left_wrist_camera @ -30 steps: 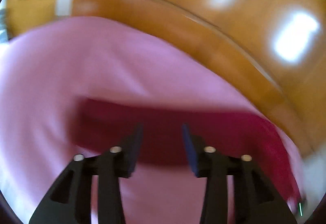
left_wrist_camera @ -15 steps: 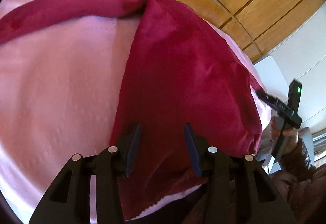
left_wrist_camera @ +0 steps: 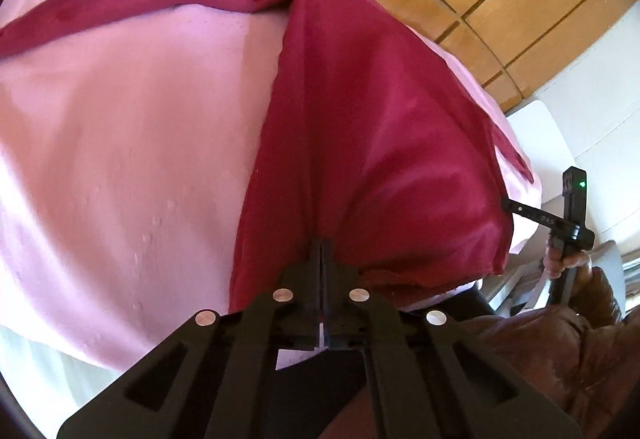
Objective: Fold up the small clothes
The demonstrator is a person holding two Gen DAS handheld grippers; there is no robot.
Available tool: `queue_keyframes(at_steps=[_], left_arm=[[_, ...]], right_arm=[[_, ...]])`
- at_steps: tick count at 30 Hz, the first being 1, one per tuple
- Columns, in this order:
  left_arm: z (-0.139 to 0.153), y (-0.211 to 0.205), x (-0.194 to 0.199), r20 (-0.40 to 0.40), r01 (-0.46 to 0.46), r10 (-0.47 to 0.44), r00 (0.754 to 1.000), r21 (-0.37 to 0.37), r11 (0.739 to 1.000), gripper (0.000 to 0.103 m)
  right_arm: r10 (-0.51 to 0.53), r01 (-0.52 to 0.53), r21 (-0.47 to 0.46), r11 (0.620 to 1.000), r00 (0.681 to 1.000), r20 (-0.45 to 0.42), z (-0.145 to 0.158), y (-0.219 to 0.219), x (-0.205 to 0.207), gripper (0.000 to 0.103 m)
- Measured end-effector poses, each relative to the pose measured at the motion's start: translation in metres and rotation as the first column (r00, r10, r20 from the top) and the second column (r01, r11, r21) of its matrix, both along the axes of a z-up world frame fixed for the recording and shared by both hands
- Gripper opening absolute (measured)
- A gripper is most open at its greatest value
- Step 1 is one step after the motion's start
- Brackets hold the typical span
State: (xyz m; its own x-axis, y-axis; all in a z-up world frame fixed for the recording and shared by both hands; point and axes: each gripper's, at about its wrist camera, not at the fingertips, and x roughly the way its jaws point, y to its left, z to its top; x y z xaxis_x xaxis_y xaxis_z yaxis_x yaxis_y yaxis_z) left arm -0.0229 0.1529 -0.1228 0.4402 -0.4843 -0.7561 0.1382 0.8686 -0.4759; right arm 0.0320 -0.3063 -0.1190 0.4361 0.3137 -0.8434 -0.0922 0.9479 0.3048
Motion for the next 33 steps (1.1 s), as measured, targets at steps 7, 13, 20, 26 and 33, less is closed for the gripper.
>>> queue_keyframes(at_steps=[7,13,20,26,33], left_arm=[[0.024,0.026,0.018,0.054,-0.118,0.117,0.992,0.013,0.993,0.0],[0.04,0.034,0.03,0.102,-0.235,0.231,0.968,0.035,0.971,0.038],[0.038,0.025,0.04,0.081,-0.239,0.235,0.968,0.041,0.97,0.038],[0.042,0.008,0.054,0.097,-0.193,0.188,0.977,0.044,0.98,0.038],[0.054,-0.021,0.078,0.151,-0.099,0.097,0.984,0.006,0.995,0.038]], right_arm=[[-0.483,0.473,0.197,0.859,0.875,0.005,-0.001,-0.121,0.017,0.064],[-0.796,0.764,0.35,0.542,0.601,-0.078,-0.016,-0.229,0.035,0.059],[-0.853,0.833,0.297,0.466,0.512,-0.098,-0.014,-0.264,0.078,0.032],[-0.796,0.778,0.185,0.601,0.603,0.049,0.029,-0.243,0.112,0.005],[-0.518,0.467,0.234,0.853,0.808,0.28,0.112,-0.123,0.179,0.005]])
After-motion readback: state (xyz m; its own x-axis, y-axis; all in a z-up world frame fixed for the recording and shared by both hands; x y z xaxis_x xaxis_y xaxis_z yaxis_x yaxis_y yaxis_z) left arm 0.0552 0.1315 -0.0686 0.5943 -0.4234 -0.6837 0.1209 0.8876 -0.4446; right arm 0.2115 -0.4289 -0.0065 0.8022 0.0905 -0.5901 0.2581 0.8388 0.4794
